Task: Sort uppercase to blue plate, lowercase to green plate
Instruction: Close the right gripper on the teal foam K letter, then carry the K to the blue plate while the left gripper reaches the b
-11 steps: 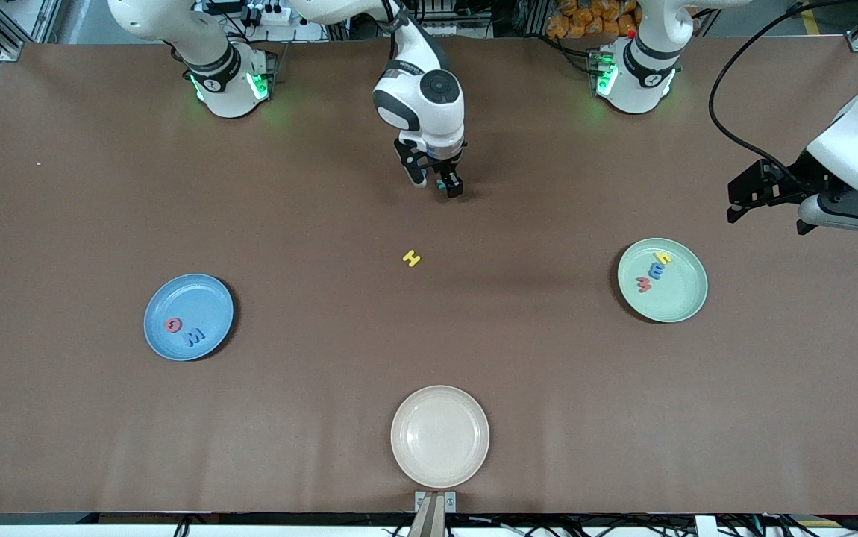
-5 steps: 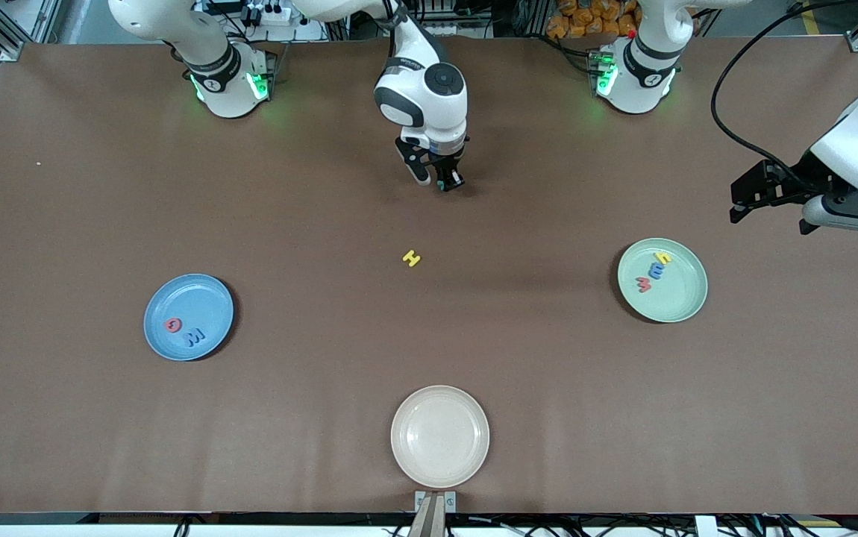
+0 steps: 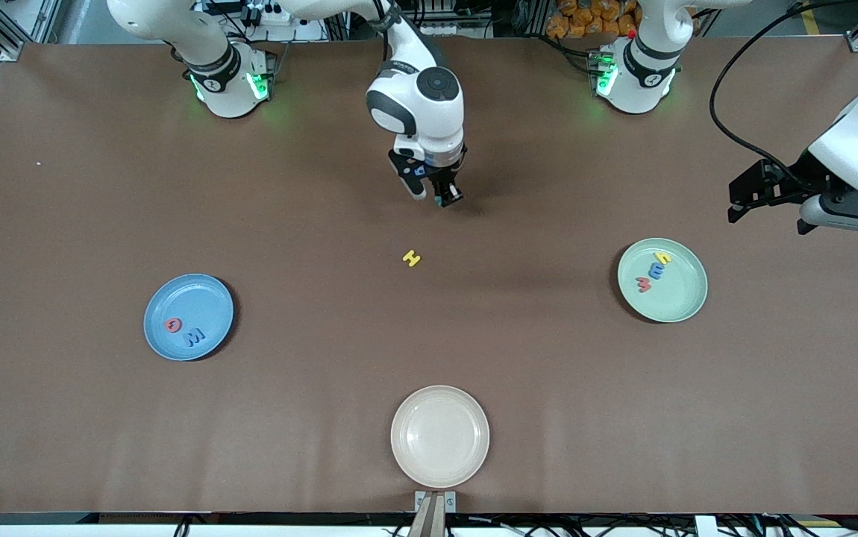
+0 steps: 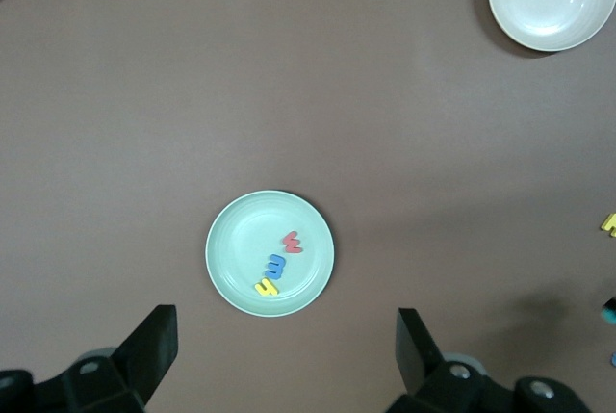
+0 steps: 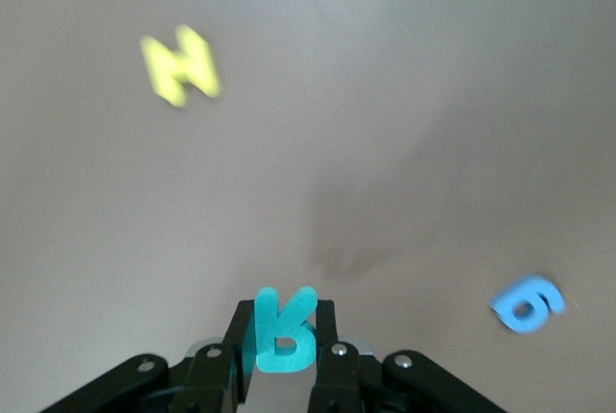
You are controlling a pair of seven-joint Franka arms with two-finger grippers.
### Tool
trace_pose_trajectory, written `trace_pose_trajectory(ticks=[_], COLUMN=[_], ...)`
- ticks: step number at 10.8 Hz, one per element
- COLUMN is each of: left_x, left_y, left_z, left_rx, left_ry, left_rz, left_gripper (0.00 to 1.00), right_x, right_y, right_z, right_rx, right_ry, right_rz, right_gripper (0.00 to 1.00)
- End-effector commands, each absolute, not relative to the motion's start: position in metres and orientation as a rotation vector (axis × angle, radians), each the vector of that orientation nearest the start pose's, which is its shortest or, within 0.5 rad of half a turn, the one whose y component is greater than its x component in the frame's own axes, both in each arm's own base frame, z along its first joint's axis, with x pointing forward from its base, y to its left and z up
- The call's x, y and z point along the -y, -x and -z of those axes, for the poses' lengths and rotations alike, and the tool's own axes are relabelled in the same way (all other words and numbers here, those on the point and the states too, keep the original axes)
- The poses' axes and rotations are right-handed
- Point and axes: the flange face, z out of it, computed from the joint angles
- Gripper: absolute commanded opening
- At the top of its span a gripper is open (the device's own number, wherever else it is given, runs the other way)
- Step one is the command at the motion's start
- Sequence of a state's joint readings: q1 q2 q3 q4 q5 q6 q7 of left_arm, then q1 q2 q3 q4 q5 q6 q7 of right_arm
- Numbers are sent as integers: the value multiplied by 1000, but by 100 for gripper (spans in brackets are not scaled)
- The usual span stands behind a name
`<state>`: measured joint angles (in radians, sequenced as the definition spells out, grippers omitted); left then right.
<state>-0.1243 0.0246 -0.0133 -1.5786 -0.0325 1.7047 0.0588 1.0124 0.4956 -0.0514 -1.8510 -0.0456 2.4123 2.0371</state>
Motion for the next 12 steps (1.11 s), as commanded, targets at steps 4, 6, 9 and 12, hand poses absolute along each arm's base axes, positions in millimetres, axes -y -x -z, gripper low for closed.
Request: trace_pose_trajectory(ticks=[4,6,9,12], left_x=[191,252,330,401], left_y=[-536,-520,-490,-457], left_z=[-610,-593,-549,-498], left_rx=[-238,-282,-449,-453], left_ry=[3203,3193,3157,3144], left_rz=[35,-19,-131,-95], left_gripper=[100,100,100,100], right_x=[-457,-416,-340,-260], right_y=[-503,-542,-585,-618], right_z=[-318,-330,-338,-343], right_rx=[-1409,-1274,-1122,-965], right_ry=[2677,2704,2854,2982], right_rz=[86,31,-38,-98], right_gripper=[0,0,0,0])
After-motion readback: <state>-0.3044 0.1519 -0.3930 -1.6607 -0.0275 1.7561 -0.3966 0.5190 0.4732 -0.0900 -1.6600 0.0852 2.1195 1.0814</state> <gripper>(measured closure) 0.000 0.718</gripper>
